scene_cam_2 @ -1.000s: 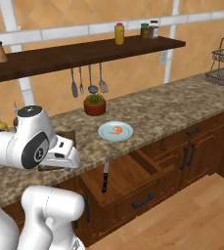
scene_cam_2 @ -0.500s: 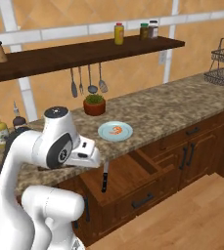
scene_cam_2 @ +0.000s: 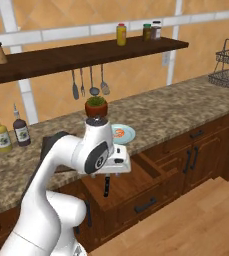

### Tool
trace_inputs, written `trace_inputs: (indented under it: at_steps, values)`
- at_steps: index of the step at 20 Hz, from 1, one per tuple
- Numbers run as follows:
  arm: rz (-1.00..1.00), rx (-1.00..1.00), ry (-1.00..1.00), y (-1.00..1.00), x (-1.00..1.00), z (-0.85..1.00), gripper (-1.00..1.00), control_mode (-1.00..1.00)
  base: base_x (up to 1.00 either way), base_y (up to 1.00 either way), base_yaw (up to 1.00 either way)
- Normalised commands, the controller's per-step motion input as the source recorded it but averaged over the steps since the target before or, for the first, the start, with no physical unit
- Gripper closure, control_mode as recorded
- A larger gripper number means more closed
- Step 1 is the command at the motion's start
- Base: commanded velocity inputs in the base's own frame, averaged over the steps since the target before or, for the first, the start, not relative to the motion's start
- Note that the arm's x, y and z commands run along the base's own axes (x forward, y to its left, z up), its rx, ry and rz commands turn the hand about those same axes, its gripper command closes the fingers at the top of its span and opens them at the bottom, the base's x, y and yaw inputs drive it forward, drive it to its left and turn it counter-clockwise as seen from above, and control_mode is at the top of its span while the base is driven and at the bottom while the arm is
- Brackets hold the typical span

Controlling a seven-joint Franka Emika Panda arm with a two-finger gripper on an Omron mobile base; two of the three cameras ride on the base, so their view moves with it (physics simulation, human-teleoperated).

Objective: Pick up the knife from the drawer and place it on the cutting board. Then place the meat from the plate to the cutting board.

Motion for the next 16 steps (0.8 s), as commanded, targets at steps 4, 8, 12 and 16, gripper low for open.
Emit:
trace_inputs:
  at_steps: [4, 8, 12, 16]
  values:
    - [0.03, -0.02, 0.16, -0.07, 0.44, -0.23, -1.0, -1.0, 0.0, 0.0, 0.0]
    - [0.02, -0.02, 0.07, -0.01, 0.29, -0.23, -1.0, -1.0, 0.0, 0.0, 0.0]
    - [0.05, 0.0, 0.0, -0.11, 0.13, -0.27, -1.0, -1.0, 0.0, 0.0, 0.0]
    - [0.1, 0.0, 0.0, -0.13, 0.21, -0.38, -1.0, -1.0, 0.0, 0.0, 0.0]
